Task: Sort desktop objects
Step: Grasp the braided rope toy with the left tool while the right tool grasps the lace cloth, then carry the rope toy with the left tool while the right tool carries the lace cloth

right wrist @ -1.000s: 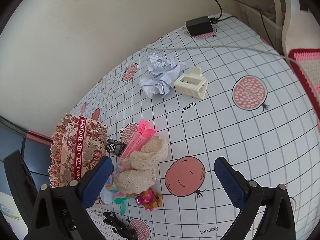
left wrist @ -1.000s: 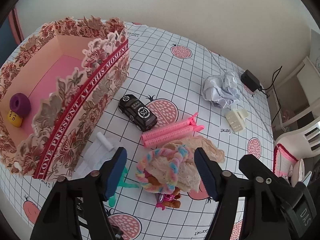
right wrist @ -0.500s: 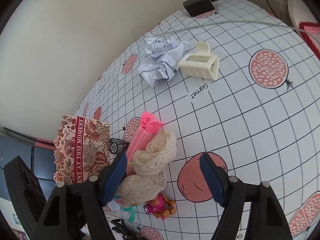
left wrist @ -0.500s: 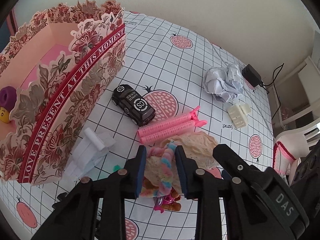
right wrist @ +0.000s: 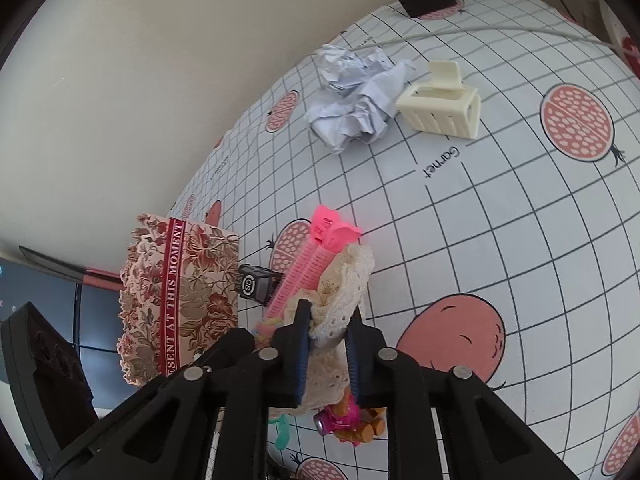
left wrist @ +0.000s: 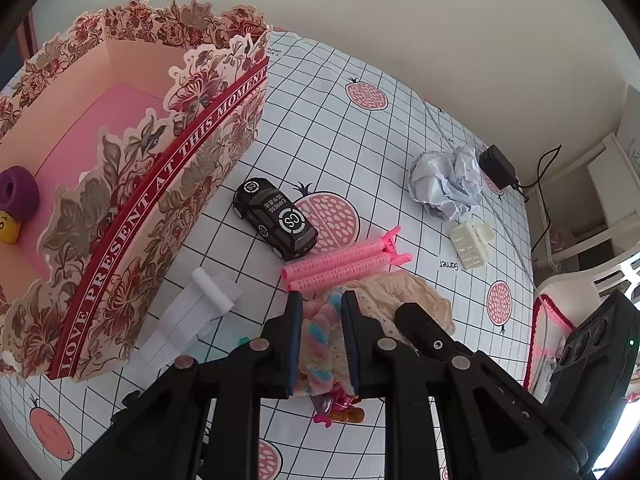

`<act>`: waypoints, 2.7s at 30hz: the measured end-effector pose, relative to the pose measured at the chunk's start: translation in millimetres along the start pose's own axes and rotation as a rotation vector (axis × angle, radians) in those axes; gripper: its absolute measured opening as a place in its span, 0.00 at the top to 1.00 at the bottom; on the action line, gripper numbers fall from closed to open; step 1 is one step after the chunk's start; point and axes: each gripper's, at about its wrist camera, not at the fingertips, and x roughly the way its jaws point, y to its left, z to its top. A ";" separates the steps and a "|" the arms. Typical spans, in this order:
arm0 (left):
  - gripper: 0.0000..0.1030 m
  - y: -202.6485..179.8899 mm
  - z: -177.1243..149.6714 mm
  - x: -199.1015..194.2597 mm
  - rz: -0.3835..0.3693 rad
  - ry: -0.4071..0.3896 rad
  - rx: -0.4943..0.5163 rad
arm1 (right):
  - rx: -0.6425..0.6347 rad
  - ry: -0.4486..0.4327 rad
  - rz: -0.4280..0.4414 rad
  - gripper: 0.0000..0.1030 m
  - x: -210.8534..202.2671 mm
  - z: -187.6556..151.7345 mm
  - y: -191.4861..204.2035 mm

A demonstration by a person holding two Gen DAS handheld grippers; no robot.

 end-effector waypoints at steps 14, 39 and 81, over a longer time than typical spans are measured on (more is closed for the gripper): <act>0.95 -3.3 -0.1 -11.0 -0.046 -0.021 0.014 | -0.051 -0.090 -0.014 0.87 -26.2 5.8 11.3; 0.99 -10.0 -2.3 -22.5 -0.019 -0.018 0.047 | -0.067 -0.272 -0.028 0.87 -104.3 18.7 17.1; 0.94 -5.5 11.5 -123.6 -0.151 -0.255 0.046 | -0.180 -0.410 0.042 0.87 -169.4 4.5 72.6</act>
